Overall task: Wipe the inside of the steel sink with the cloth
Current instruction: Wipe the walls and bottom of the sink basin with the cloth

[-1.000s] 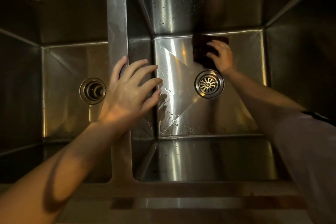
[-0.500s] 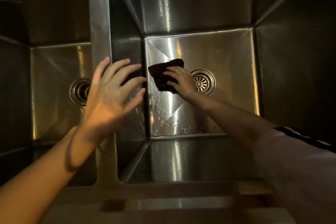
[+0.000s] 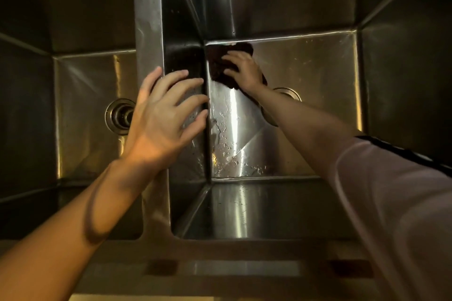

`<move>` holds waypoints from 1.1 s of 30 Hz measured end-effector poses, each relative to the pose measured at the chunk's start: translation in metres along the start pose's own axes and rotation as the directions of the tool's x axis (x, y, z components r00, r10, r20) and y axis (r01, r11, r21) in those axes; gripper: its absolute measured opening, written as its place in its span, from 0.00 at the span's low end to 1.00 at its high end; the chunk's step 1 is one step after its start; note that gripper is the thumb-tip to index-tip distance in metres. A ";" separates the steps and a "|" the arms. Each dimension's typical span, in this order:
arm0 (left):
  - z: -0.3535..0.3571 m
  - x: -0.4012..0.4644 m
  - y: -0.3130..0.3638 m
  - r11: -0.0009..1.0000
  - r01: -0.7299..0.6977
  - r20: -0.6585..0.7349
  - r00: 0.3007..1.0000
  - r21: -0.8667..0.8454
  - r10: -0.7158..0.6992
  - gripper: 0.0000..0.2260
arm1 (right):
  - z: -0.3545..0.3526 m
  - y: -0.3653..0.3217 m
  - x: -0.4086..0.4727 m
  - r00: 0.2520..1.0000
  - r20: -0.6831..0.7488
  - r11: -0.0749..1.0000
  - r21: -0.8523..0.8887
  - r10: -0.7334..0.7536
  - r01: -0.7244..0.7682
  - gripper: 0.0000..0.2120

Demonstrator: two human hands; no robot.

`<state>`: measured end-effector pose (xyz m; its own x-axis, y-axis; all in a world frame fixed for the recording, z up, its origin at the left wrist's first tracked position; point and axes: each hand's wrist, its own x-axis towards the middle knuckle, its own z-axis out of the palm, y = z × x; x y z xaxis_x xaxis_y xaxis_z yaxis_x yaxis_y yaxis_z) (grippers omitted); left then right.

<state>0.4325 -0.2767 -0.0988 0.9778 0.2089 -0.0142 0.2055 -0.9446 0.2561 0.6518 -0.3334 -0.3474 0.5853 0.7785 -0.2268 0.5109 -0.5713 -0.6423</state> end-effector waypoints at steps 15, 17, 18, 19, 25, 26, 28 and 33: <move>0.001 0.000 0.000 1.000 -0.012 -0.029 1.000 0.022 0.013 0.13 | 0.007 0.016 -0.039 0.997 0.026 0.997 -0.014 -0.071 0.072 0.20; 0.002 -0.001 -0.001 1.000 -0.013 -0.032 0.999 0.023 0.014 0.13 | 0.013 0.004 -0.030 1.000 0.000 0.999 -0.026 -0.021 0.021 0.20; 0.002 -0.001 -0.001 1.000 -0.015 -0.032 0.999 0.022 0.016 0.13 | 0.017 0.000 -0.033 1.000 -0.003 0.999 -0.036 -0.020 0.020 0.20; 0.002 -0.001 0.000 1.000 -0.017 -0.033 0.999 0.021 0.017 0.12 | 0.021 -0.002 -0.041 0.999 -0.003 0.999 -0.037 -0.037 0.036 0.20; 0.001 -0.001 0.000 0.999 -0.020 -0.012 1.000 0.040 0.020 0.13 | 0.030 0.021 -0.127 0.944 0.168 0.955 -0.045 -0.283 0.294 0.20; 0.000 -0.001 0.000 0.999 -0.020 -0.008 1.000 0.037 0.021 0.13 | 0.025 0.029 -0.133 0.924 0.214 0.940 -0.060 -0.316 0.336 0.20; 0.000 -0.001 0.000 0.999 -0.021 -0.003 1.000 0.029 0.021 0.13 | 0.012 0.044 -0.130 0.898 0.268 0.922 -0.075 -0.348 0.380 0.21; 0.000 0.000 0.001 0.999 -0.019 -0.022 1.000 0.029 0.020 0.13 | 0.004 0.034 -0.089 0.959 0.169 0.966 -0.080 -0.229 0.245 0.21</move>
<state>0.4325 -0.2776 -0.0988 0.9806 0.1956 0.0117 0.1878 -0.9554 0.2279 0.6147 -0.4207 -0.3519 0.3374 0.9211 -0.1943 0.6876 -0.3821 -0.6174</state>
